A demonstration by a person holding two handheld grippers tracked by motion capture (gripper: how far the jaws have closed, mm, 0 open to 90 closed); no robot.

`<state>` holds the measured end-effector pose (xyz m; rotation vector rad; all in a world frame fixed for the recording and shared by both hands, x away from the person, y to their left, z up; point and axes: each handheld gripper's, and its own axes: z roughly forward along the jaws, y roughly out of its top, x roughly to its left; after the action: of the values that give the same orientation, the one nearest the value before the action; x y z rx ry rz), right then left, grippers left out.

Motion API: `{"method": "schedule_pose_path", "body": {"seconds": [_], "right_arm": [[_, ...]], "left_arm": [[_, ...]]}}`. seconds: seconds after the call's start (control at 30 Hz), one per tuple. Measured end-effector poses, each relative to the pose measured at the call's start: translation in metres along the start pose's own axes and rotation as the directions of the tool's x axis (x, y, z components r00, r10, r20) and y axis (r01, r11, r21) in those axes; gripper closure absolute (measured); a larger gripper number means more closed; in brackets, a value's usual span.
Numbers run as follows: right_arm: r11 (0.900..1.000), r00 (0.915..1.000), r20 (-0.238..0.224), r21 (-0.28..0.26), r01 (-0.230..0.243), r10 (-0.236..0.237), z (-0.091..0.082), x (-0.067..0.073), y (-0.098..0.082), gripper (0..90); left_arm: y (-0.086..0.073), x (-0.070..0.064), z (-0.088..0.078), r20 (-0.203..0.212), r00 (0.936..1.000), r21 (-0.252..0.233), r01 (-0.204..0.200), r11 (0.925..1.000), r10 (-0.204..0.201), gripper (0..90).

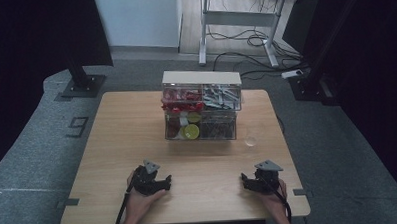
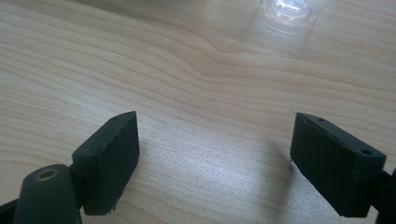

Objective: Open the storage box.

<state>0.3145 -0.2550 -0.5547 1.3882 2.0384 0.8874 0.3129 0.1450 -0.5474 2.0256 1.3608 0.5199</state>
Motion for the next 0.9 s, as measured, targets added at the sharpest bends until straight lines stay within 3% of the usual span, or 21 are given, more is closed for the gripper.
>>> {"method": "schedule_pose_path", "body": {"seconds": [0.2, 0.57, 0.7, 0.9], "right_arm": [[1.000, 0.9997, -0.016, 0.005, -0.016, 0.016, 0.000, -0.001, 0.000, 17.5], [0.999, 0.9982, -0.038, 0.014, -0.047, 0.047, -0.001, -0.004, -0.001, 17.8], [0.999, 0.9982, -0.032, 0.016, -0.050, 0.050, -0.001, -0.004, -0.002, 17.0], [0.999, 0.9980, -0.035, 0.016, -0.052, 0.053, -0.002, -0.005, -0.003, 17.1]], "left_arm": [[0.000, 0.004, -0.004, 0.010, 0.9997, -0.005, 0.021, 0.9998, -0.021, 17.8], [0.000, 0.008, -0.020, 0.026, 0.9977, -0.083, 0.064, 0.9944, -0.062, 22.2], [-0.003, 0.008, -0.022, 0.011, 0.9977, -0.087, 0.068, 0.9939, -0.067, 23.8], [-0.001, 0.007, -0.027, -0.010, 0.9961, -0.131, 0.086, 0.9877, -0.088, 30.6]]}}
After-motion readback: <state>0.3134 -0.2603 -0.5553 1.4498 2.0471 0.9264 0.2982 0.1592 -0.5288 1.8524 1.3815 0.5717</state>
